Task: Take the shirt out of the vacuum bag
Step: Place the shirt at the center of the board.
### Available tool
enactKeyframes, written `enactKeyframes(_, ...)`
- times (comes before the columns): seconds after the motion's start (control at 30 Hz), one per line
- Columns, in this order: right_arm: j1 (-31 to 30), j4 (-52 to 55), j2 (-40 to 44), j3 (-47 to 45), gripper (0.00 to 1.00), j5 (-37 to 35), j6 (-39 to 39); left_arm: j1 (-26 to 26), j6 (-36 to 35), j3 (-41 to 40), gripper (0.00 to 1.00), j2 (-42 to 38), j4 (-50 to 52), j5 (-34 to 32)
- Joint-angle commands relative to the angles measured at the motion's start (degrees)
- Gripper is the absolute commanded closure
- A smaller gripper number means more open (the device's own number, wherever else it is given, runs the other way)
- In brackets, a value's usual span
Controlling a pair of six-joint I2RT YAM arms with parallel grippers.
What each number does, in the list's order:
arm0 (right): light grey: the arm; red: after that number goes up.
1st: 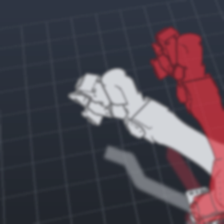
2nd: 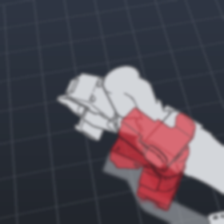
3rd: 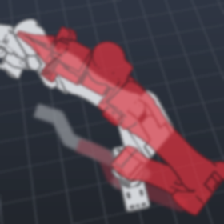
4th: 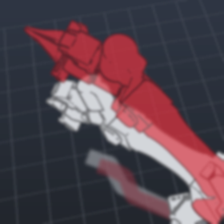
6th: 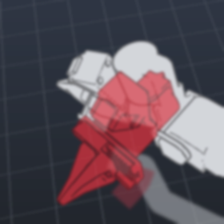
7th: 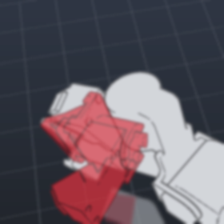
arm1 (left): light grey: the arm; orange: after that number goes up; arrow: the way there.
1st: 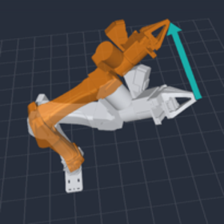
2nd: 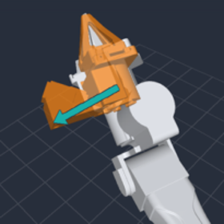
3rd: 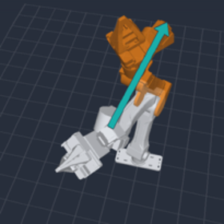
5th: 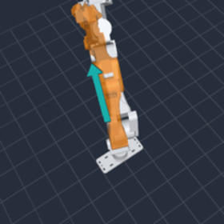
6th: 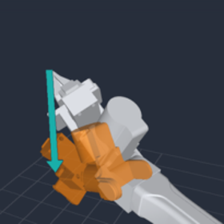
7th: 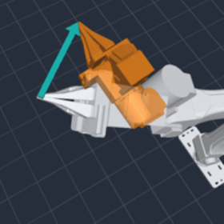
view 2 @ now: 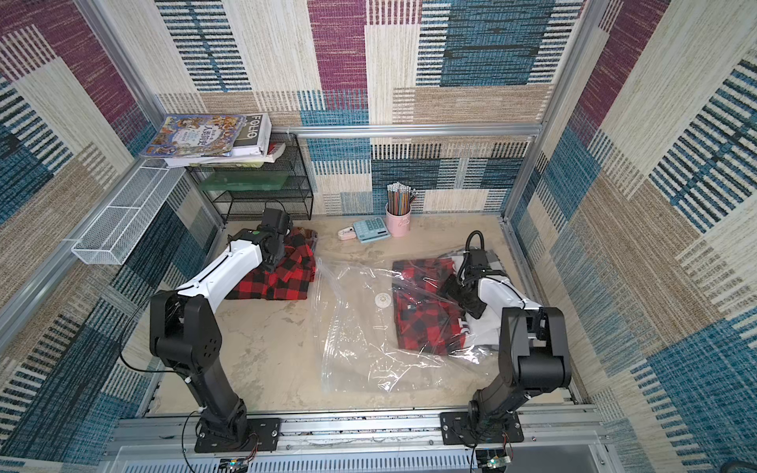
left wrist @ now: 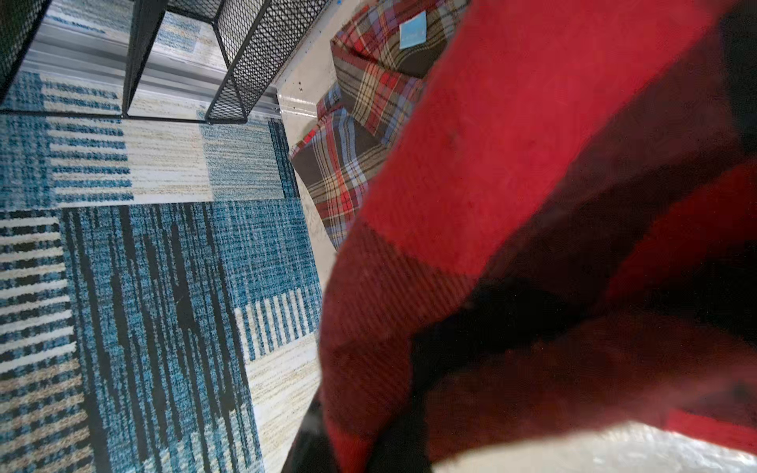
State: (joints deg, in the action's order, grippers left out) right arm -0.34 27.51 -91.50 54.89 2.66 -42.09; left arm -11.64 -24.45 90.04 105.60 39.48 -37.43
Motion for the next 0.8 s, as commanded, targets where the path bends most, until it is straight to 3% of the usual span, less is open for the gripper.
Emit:
enactKeyframes(0.0, 0.0, 1.2, -0.1, 0.3, 0.03, -1.6, 0.4, 0.2, -1.2, 1.6, 1.00, 0.6, -2.2, 0.2)
enactKeyframes(0.77, -1.2, 1.4, -1.7, 1.1, 0.03, -1.4, 1.0, 2.3, -4.3, 13.1, 1.00, 9.4, -3.2, 0.5)
